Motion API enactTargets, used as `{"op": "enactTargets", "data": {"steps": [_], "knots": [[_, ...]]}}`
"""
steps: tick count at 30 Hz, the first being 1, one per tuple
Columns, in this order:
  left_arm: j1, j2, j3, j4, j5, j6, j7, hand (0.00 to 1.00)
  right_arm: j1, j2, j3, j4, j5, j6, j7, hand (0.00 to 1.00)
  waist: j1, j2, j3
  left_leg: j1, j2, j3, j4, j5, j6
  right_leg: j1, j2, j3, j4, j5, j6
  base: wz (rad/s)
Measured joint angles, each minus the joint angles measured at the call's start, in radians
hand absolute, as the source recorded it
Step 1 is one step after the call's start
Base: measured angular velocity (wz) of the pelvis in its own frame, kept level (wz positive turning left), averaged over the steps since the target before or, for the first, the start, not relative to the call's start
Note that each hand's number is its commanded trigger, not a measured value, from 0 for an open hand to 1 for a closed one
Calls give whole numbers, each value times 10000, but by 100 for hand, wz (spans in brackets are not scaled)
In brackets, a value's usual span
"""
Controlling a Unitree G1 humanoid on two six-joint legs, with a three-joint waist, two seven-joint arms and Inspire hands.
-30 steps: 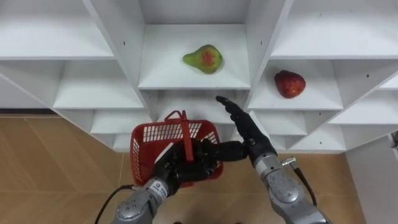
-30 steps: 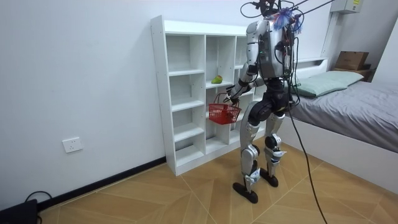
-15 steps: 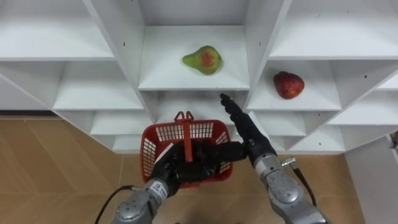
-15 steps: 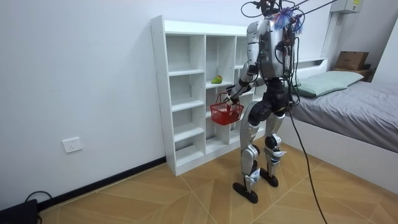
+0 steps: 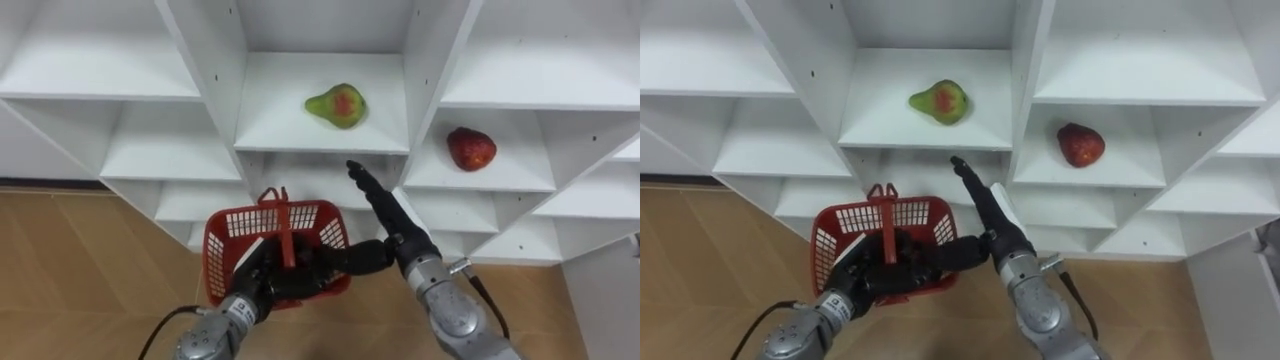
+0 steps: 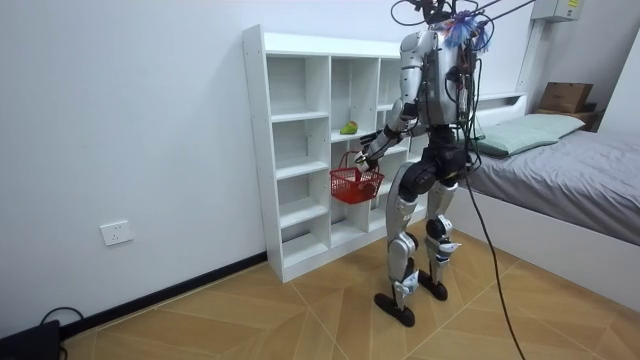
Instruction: Collect fruits from the closet
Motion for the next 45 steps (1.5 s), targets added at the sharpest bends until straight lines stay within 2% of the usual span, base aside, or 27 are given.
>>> {"op": "enactTargets", "data": {"steps": [5,10,19,30,36,40,45], "knots": [[95,87,-15,282,195,0,123,100,141,-53,9,-442,-365,97,0,0,-9,-79,-2,351,-18,0,-169,4,-7,313,1,-7,-92,-13,20,0],[210,133,210,750,589,8,370,100,205,-175,-93,-1250,-604,145,-31,0,-43,-320,-32,668,-7,5,-296,12,-28,681,58,38,-327,-11,19,-1],[213,71,392,1051,867,9,597,100,216,-242,-344,-2578,-1285,120,-339,0,-11,-394,-19,911,-7,3,-370,9,-32,908,87,128,-380,-12,21,0],[202,84,588,1346,874,38,694,100,220,-279,-398,-3034,-2412,113,-1108,0,-28,-660,-11,878,-7,-32,-376,12,-39,908,83,75,-388,-12,20,0],[203,57,596,1441,897,304,722,100,219,-284,-506,-3034,-2476,114,-1122,0,-8,-667,-9,863,-2,-38,-361,9,-42,907,81,70,-383,-11,18,0],[201,49,854,1440,1658,324,681,100,186,-317,-904,-3032,-2507,113,-1125,0,6,-666,-9,830,-2,-84,-319,9,-42,907,72,3,-375,-10,16,2],[191,19,954,1437,1754,325,668,100,178,-363,-1173,-3022,-2516,113,-1261,0,19,-666,-7,785,-2,-105,-312,10,-42,896,72,-26,-378,-10,17,2]]}}
